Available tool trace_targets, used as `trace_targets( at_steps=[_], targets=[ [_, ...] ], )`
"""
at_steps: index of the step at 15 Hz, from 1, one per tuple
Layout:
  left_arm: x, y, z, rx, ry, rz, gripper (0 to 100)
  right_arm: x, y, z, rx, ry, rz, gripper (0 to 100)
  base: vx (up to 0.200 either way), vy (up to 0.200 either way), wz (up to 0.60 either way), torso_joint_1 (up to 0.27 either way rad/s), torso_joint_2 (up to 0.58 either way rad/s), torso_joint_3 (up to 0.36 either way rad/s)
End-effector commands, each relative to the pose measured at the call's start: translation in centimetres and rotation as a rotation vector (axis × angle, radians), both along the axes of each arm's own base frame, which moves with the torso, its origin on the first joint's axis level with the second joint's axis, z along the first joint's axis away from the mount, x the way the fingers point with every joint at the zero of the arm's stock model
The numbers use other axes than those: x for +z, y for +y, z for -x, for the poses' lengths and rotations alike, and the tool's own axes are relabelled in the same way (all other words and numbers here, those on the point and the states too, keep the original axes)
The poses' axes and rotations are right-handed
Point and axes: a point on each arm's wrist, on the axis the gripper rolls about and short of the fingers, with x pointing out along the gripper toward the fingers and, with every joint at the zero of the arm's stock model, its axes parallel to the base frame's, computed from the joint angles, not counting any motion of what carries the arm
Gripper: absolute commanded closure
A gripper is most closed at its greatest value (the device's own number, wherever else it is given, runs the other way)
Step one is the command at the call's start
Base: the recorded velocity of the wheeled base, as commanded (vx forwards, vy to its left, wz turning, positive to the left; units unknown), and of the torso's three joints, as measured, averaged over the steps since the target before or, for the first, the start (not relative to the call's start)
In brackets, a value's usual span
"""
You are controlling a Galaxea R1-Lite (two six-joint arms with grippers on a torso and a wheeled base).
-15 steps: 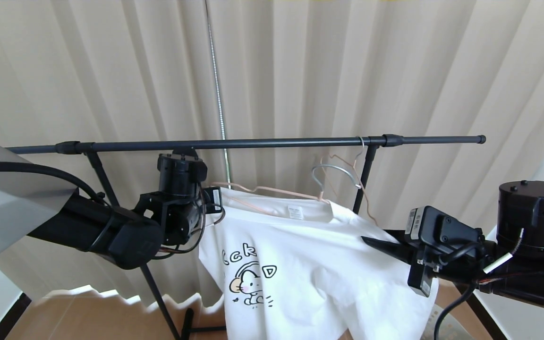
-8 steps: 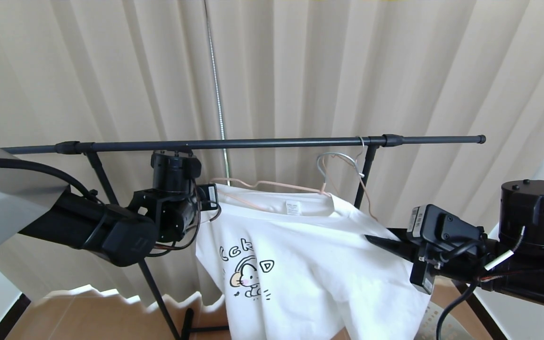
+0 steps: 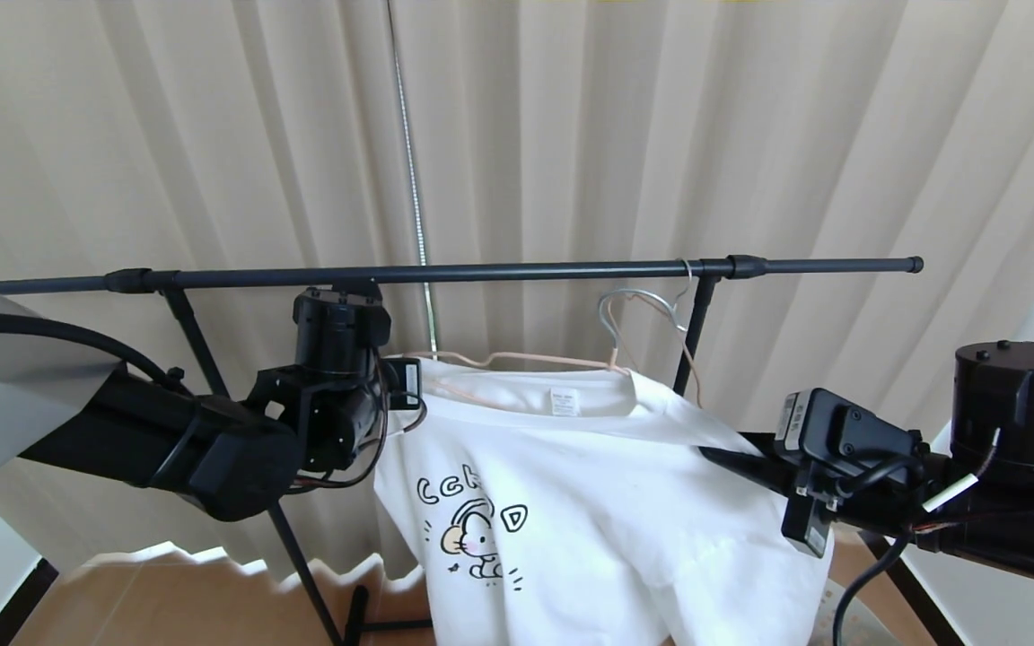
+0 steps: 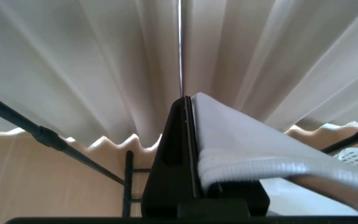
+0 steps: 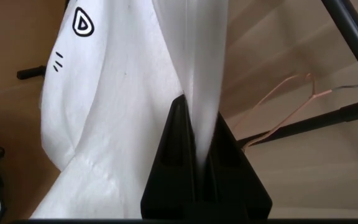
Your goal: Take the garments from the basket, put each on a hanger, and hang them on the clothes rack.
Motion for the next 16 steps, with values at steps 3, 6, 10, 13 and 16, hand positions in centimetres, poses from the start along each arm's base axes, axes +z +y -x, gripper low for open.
trace_targets(
  at_steps=[3, 6, 10, 13, 16],
  targets=[
    [1.5, 0.0, 0.8, -0.043, -0.027, -0.072, 100, 0.0, -1.0, -0.4, -0.022, -0.039, 0.044, 100, 0.0, 0.0, 0.0, 0.0, 0.0, 0.0],
    [2.3, 0.3, 1.1, -0.068, -0.044, -0.142, 100, 0.1, -1.8, -0.8, -0.049, -0.055, 0.061, 100, 0.0, 0.0, 0.0, 0.0, 0.0, 0.0],
    [3.4, -0.3, 2.1, -0.12, -0.073, -0.209, 100, -0.1, -1.8, -1.0, -0.072, -0.057, 0.081, 100, 0.0, 0.0, 0.0, 0.0, 0.0, 0.0],
    [4.0, -1.2, 3.3, -0.166, -0.086, -0.238, 100, -0.5, -1.6, -1.2, -0.089, -0.046, 0.096, 100, 0.0, 0.0, 0.0, 0.0, 0.0, 0.0],
    [3.9, -1.4, 4.1, -0.193, -0.08, -0.272, 100, -0.4, -1.5, -1.3, -0.093, -0.057, 0.108, 100, 0.0, 0.0, 0.0, 0.0, 0.0, 0.0]
  ],
)
